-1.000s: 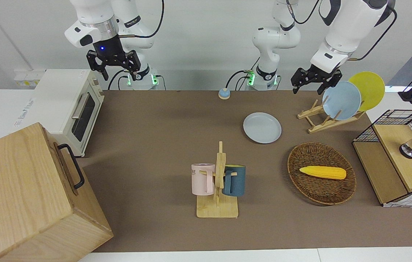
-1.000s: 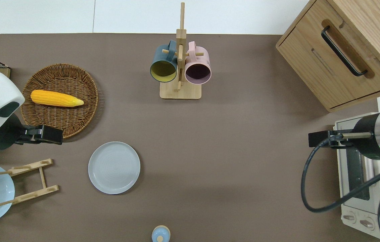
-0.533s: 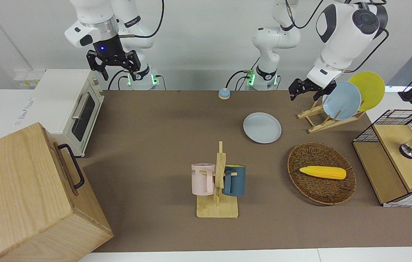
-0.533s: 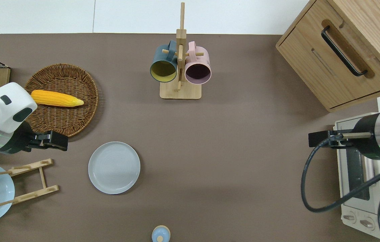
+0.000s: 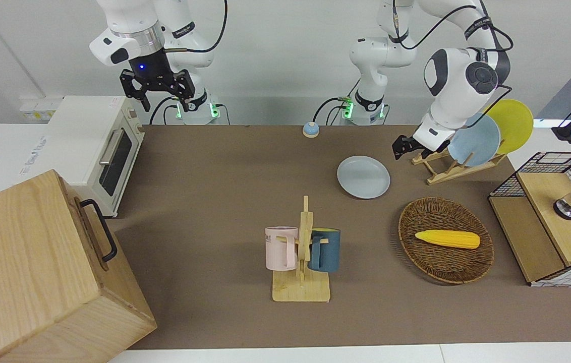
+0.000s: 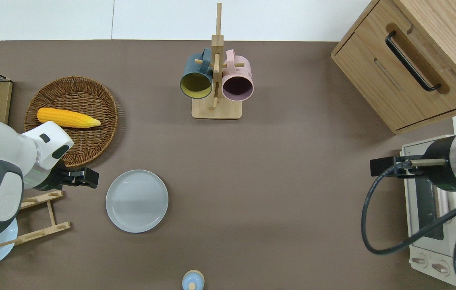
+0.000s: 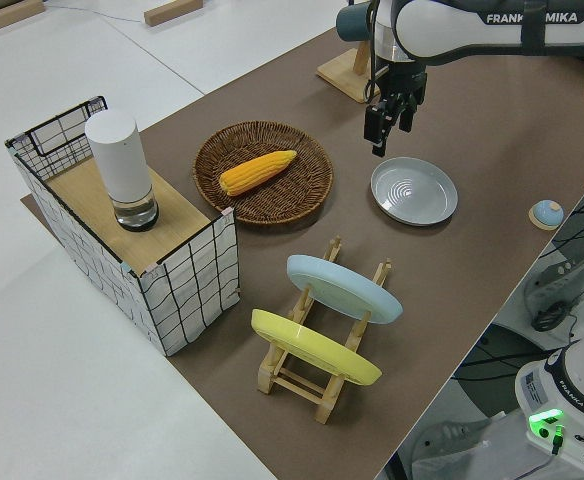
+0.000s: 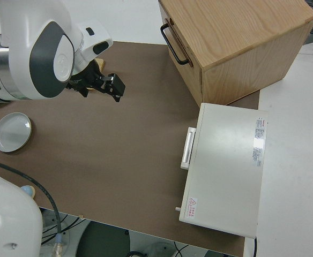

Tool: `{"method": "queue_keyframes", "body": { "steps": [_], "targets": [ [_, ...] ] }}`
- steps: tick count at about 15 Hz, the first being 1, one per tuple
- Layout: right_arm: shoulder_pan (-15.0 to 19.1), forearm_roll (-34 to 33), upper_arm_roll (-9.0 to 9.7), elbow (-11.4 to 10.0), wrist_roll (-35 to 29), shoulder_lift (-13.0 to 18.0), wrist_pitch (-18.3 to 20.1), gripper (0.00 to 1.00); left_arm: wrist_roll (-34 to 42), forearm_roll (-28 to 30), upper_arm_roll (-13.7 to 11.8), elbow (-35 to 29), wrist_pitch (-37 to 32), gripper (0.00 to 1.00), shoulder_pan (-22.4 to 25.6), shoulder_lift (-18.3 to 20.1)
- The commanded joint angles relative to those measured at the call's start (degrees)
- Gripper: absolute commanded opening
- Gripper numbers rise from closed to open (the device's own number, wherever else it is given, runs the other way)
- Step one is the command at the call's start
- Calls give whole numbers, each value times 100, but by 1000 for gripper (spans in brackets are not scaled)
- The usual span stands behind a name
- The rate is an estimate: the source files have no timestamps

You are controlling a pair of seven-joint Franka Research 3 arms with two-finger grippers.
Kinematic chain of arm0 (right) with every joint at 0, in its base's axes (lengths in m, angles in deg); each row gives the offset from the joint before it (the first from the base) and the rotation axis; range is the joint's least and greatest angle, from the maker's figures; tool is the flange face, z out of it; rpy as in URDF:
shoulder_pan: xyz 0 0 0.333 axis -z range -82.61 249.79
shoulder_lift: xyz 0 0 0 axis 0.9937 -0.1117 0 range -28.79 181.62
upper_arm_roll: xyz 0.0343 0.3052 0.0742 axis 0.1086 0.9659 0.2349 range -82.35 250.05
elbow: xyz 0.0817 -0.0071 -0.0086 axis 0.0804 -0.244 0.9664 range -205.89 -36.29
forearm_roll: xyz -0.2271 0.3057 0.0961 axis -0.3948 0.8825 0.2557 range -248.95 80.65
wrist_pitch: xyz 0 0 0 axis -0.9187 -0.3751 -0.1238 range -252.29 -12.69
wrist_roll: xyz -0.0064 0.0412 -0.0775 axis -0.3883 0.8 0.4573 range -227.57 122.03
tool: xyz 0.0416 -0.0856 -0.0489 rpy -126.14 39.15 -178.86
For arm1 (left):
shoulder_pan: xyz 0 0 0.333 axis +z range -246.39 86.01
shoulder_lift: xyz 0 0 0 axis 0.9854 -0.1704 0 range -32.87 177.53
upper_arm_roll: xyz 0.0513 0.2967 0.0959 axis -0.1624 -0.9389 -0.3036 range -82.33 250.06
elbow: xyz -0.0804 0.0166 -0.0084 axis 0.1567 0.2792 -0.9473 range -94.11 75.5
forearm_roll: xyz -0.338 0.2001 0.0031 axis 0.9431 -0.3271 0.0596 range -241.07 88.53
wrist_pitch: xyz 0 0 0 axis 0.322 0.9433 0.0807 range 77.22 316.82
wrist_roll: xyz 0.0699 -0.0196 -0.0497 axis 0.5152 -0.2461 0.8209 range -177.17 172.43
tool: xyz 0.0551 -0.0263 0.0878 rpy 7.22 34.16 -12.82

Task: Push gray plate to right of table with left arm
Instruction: 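Move the left gripper down toward the gray plate's edge nearest it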

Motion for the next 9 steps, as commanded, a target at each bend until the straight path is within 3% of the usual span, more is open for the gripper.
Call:
{"method": "queue_keyframes", "body": {
  "steps": [1, 9],
  "targets": [
    [140, 123, 83, -156, -59, 157, 7, 996, 272, -96, -87, -745, 631, 899, 64, 147],
    [140, 123, 83, -156, -59, 157, -1, 996, 290, 176, -132, -1729, 1625, 809, 134, 77]
  ]
}}
